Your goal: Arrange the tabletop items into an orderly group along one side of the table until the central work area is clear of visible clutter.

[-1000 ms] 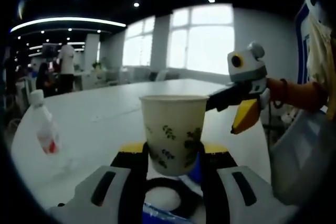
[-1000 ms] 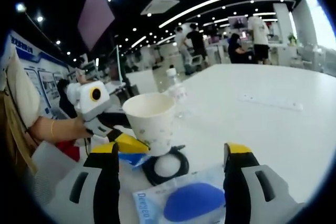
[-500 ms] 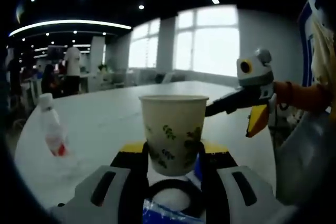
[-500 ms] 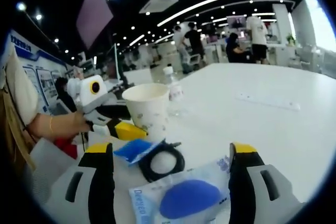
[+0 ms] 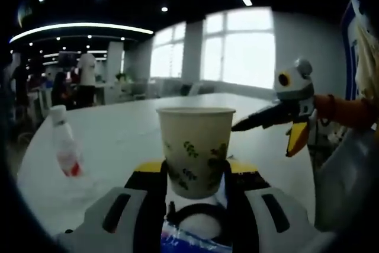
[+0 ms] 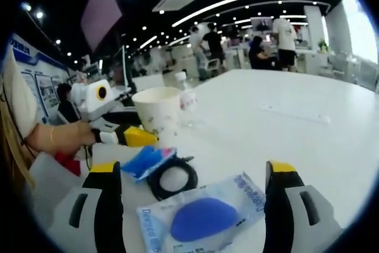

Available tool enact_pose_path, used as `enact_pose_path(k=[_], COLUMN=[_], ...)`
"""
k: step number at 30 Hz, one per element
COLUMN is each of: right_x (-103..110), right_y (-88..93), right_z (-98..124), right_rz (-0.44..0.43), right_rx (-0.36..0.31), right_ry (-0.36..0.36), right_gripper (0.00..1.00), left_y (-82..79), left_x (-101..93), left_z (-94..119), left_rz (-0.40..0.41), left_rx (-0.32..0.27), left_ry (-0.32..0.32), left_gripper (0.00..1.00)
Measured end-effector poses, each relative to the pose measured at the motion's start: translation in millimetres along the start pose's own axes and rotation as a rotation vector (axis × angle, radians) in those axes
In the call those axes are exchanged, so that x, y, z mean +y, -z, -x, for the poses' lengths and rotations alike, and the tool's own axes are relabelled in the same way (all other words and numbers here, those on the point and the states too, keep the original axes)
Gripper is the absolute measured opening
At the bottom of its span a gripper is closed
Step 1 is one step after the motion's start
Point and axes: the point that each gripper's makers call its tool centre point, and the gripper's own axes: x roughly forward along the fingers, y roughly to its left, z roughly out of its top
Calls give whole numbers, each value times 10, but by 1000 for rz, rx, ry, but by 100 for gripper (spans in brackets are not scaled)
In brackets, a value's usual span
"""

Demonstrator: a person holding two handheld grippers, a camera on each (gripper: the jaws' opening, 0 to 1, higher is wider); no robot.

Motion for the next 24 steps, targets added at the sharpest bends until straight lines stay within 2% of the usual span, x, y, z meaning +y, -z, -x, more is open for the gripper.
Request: enact_pose_path(k=[7,15,24], right_x=[-80,-168,-223], right_y=[110,200,274], right_z=[36,75,89], right_rz=[12,22,8], right_rx=[45,83,106], right_ry=[19,46,55], right_gripper=[100,100,100], left_y=[-8,-29,-19], left_x=[88,282,481], left_z=[-31,-83,-129], left_rz=[13,58,56], left_rx=[-8,-35,-49], left_ry=[-23,-71,-114], left_gripper=[36,36,36])
